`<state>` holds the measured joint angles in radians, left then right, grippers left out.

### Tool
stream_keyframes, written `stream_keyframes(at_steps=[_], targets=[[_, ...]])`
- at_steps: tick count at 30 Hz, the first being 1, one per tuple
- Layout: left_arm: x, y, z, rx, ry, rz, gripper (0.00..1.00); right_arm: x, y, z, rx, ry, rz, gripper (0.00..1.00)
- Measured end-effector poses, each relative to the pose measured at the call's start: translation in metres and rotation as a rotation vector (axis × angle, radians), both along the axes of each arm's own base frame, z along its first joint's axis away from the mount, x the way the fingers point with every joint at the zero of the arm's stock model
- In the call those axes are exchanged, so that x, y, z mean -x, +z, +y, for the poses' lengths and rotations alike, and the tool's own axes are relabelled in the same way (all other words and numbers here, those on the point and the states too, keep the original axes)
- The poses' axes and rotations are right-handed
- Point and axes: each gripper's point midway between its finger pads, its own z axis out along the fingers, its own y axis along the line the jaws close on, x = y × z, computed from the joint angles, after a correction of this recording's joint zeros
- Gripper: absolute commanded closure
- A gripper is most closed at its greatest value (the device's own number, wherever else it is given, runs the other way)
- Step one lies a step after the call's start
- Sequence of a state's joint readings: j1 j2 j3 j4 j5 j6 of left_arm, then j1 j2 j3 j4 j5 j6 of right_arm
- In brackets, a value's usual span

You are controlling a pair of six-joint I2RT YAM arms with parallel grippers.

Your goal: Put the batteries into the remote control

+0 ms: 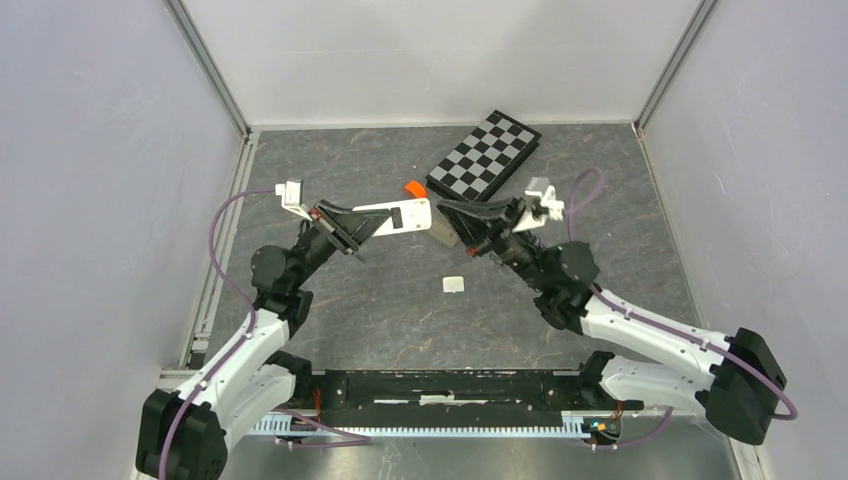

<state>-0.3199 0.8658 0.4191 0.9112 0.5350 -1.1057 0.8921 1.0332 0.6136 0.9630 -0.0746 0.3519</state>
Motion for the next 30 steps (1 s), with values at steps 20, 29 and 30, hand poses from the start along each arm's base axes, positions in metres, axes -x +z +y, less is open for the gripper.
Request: stream_keyframes(at_steps=[20, 29, 30], targets=[[-0.107, -0.127, 0.134, -0.472, 0.883, 0.636, 0.98, -0.064, -0.218, 0.024, 0.572, -0.198, 0.562, 0.56], [-0.21, -0.157, 0.222, -0.445, 1.097, 0.829, 0.98, -0.071, -0.231, 0.021, 0.599, -0.19, 0.597, 0.57], [-0.219, -0.166, 0.236, -0.442, 1.13, 0.859, 0.98, -0.071, -0.231, 0.021, 0.599, -0.189, 0.597, 0.58]])
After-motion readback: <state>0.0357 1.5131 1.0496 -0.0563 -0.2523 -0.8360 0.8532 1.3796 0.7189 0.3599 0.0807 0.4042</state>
